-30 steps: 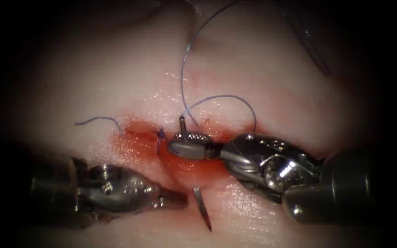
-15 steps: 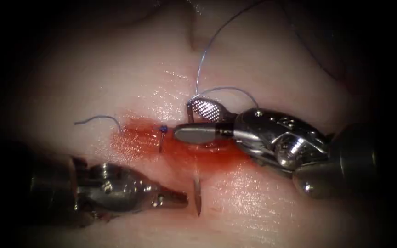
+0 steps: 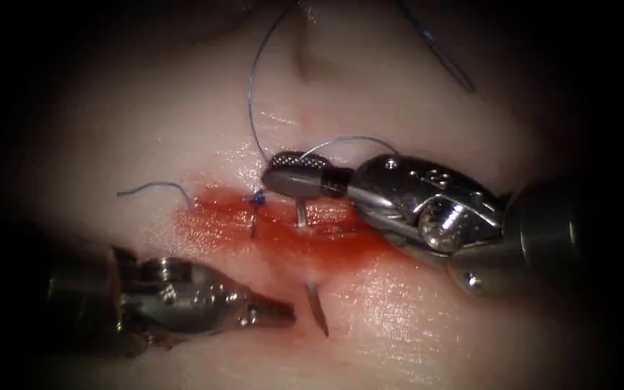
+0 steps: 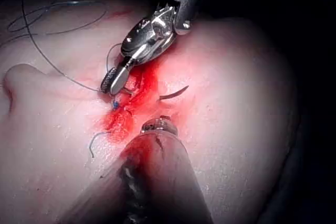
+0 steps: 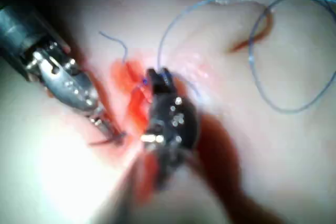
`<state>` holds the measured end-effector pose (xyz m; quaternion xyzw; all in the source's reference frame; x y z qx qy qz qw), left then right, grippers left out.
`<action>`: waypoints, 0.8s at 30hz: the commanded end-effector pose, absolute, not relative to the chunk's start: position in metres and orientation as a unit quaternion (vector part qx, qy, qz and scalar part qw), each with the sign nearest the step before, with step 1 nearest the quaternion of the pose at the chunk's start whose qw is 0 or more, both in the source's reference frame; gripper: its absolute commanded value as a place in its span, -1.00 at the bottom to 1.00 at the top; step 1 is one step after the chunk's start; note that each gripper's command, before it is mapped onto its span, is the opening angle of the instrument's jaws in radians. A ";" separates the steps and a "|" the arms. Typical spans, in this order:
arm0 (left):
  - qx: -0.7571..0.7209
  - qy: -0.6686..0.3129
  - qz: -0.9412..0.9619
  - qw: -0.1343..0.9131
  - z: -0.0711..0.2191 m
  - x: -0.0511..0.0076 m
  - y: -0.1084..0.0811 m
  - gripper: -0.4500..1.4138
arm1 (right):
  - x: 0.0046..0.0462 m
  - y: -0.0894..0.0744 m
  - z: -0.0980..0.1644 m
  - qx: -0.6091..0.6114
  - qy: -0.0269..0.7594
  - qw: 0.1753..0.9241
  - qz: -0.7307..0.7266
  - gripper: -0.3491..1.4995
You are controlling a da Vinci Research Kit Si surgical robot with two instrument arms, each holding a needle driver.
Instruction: Wound Closure
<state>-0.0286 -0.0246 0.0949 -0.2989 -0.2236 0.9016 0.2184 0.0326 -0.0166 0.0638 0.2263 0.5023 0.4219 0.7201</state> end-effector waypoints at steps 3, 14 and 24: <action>-0.299 -0.226 0.901 0.218 0.095 -0.0291 -0.025 -0.87 | 0.0319 -0.018 0.064 0.231 0.486 0.731 0.420 -1.00; -0.299 -0.226 0.901 0.218 0.095 -0.0291 -0.025 -0.87 | 0.0315 -0.020 0.064 0.239 0.471 0.741 0.414 -1.00; -0.330 -0.208 0.905 0.167 0.094 -0.0293 -0.025 -0.51 | 0.0297 -0.017 0.063 0.218 0.499 0.716 0.437 0.67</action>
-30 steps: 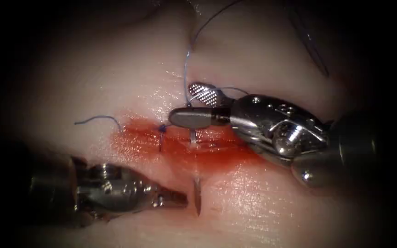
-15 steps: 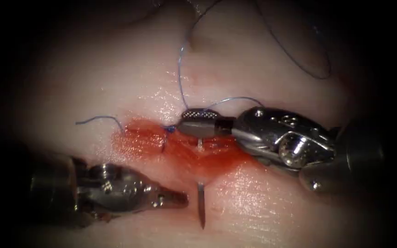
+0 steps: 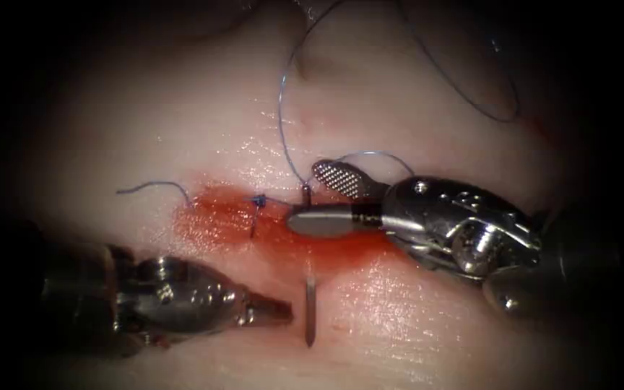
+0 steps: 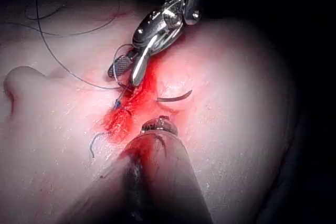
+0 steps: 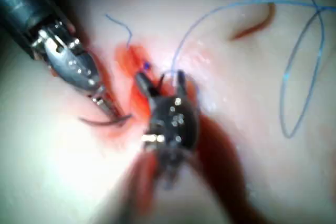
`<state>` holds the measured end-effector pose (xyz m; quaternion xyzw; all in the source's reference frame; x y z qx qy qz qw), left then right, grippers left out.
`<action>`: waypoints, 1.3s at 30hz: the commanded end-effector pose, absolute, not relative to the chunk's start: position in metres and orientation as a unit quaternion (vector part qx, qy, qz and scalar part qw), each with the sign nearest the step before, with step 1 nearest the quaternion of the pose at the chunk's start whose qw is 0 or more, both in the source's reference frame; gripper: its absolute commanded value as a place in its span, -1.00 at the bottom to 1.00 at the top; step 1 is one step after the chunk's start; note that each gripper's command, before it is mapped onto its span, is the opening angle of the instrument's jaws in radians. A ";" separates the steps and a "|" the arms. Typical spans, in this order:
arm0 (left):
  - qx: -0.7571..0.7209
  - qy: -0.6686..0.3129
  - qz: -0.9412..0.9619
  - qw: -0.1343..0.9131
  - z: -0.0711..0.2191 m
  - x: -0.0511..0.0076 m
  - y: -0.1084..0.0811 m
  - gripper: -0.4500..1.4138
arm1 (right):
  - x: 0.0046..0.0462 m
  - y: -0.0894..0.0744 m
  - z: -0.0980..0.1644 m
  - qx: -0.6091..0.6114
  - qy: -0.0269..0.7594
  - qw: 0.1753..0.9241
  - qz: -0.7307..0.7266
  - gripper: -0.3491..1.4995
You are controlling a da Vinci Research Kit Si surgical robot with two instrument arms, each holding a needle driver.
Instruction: Wound Closure
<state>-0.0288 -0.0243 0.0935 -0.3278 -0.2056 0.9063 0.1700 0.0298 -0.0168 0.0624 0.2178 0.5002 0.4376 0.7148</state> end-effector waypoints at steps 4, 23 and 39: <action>-0.362 -0.168 0.913 0.082 0.093 -0.0298 -0.025 -0.26 | 0.0275 -0.018 0.062 0.238 0.502 0.715 0.423 0.67; -0.472 -0.068 0.878 0.037 0.089 -0.0330 -0.023 -0.06 | 0.0243 -0.026 0.060 0.289 0.519 0.725 0.348 0.54; -0.468 -0.088 0.877 0.073 0.091 -0.0319 -0.023 -0.93 | 0.0247 -0.027 0.059 0.300 0.519 0.723 0.345 0.51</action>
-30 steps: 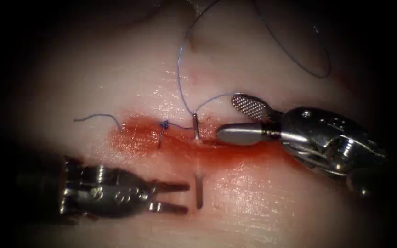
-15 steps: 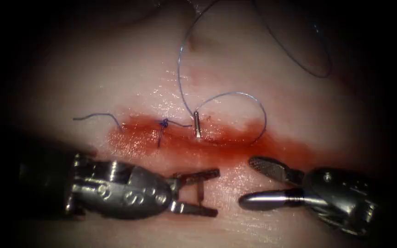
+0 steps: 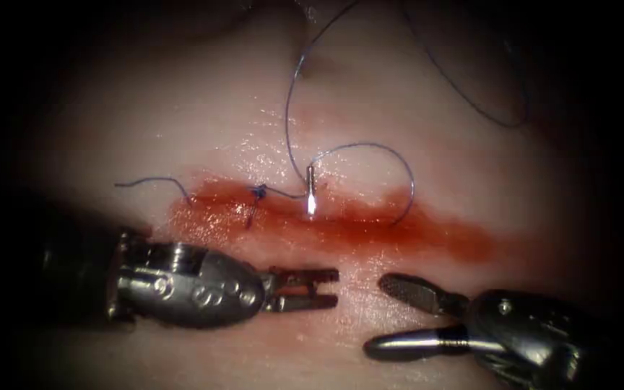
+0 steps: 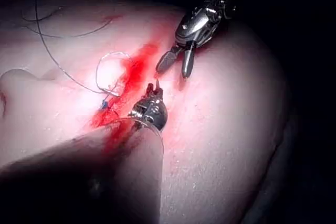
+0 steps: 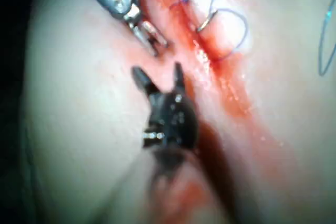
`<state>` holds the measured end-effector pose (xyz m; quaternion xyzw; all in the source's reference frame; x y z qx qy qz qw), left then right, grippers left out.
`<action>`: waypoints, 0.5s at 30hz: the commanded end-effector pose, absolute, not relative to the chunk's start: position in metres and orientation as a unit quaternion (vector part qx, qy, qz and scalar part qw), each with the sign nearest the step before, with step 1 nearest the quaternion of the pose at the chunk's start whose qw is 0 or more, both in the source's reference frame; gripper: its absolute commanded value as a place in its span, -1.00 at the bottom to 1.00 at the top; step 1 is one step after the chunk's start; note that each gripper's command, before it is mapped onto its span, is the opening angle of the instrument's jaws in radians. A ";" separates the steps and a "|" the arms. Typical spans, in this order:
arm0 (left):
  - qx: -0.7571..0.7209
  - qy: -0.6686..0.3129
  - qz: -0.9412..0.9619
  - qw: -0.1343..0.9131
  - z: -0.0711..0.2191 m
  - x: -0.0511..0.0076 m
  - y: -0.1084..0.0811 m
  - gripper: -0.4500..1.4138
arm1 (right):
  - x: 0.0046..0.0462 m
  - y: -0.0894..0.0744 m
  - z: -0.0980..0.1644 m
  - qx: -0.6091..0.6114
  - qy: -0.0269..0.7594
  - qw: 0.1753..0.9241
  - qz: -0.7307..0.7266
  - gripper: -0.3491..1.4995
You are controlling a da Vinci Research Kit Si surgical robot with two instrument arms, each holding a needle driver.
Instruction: Wound Closure
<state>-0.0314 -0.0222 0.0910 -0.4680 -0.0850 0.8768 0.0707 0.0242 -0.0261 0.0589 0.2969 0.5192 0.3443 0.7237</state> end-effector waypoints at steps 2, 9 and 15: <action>-0.466 -0.098 0.875 0.091 0.091 -0.0318 -0.023 -1.00 | 0.0247 -0.027 0.059 0.300 0.520 0.722 0.345 0.51; -0.530 -0.265 0.784 0.182 0.088 -0.0324 -0.025 -1.00 | 0.0248 -0.027 0.059 0.301 0.519 0.721 0.348 0.44; -0.537 -0.321 0.753 0.205 0.086 -0.0335 -0.026 -1.00 | 0.0254 -0.027 0.059 0.312 0.518 0.719 0.343 0.38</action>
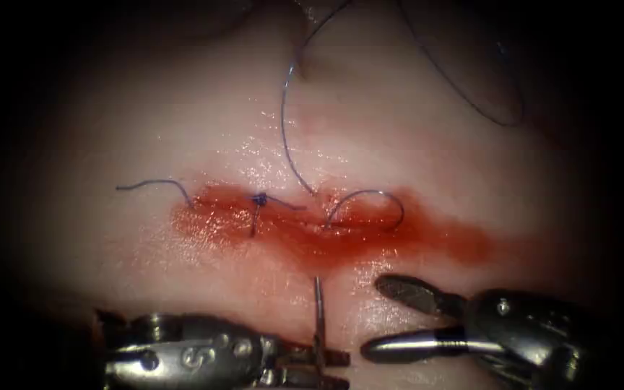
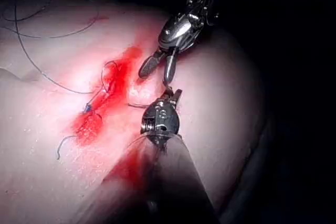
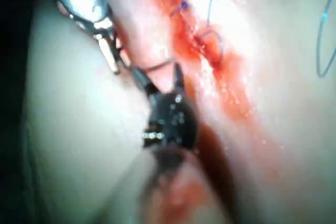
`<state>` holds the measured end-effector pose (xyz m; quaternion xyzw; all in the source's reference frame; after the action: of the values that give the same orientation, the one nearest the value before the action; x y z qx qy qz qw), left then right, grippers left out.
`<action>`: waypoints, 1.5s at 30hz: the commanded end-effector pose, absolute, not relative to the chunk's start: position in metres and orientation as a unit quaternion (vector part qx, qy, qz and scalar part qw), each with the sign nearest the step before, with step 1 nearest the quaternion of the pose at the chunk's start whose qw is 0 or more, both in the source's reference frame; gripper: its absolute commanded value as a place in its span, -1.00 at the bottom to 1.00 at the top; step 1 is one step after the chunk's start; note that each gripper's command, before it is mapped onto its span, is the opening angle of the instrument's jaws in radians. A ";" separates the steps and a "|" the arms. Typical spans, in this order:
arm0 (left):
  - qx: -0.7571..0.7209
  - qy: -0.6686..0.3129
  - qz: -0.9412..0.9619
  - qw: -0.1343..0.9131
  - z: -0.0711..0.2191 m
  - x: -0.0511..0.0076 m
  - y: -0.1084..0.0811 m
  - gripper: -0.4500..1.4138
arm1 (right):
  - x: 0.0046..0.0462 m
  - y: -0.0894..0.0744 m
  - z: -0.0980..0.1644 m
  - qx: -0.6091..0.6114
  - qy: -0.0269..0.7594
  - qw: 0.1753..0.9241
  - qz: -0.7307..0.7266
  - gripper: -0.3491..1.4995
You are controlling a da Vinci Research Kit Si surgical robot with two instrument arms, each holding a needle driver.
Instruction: Wound Closure
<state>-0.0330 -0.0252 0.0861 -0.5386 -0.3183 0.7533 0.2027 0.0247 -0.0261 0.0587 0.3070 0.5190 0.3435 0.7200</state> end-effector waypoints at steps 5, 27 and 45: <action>-0.539 -0.351 0.734 0.218 0.084 -0.0335 -0.026 -1.00 | 0.0257 -0.028 0.059 0.321 0.517 0.718 0.337 0.34; -0.547 -0.365 0.729 0.191 0.072 -0.0328 -0.027 -1.00 | 0.0273 -0.023 0.059 0.276 0.533 0.710 0.368 -0.31; -0.559 -0.313 0.744 0.190 0.068 -0.0313 -0.025 -1.00 | 0.0307 -0.022 0.064 0.236 0.532 0.737 0.345 -1.00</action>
<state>-0.0308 -0.0243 0.0680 -0.5595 -0.3100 0.7448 0.1901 0.0303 -0.0215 0.0635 0.2314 0.5315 0.3452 0.7381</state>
